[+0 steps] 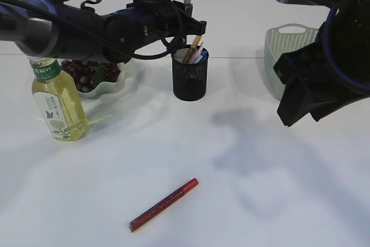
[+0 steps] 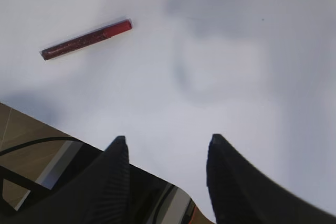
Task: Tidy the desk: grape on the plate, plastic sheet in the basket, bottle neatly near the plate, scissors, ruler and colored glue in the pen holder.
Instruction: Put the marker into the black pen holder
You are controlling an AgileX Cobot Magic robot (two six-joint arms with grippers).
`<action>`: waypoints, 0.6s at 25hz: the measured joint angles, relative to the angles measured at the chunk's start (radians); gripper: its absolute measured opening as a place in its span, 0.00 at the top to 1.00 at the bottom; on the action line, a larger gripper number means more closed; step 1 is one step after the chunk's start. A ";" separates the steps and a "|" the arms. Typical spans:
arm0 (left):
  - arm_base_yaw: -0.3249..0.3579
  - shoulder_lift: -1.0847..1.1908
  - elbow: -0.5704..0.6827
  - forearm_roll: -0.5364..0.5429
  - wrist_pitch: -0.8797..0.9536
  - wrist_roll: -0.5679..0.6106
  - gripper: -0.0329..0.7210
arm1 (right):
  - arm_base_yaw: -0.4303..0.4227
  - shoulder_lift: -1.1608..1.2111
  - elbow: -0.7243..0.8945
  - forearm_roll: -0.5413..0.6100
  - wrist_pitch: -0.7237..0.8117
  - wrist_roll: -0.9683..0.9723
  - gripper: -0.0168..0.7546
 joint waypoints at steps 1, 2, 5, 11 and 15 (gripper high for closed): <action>0.000 0.022 -0.025 0.000 0.016 0.000 0.91 | 0.000 0.000 0.000 0.000 0.000 0.000 0.48; 0.002 0.047 -0.055 0.000 0.035 0.000 0.91 | 0.000 0.000 0.000 0.000 0.000 0.000 0.48; 0.006 0.107 -0.122 0.000 0.073 0.000 0.91 | 0.000 0.000 0.000 -0.005 0.000 0.000 0.48; 0.026 0.154 -0.164 -0.003 0.102 0.000 0.91 | 0.000 0.000 0.000 -0.015 0.000 0.000 0.48; 0.039 0.154 -0.165 -0.014 0.131 0.000 0.91 | 0.000 0.000 0.000 -0.023 0.000 0.000 0.48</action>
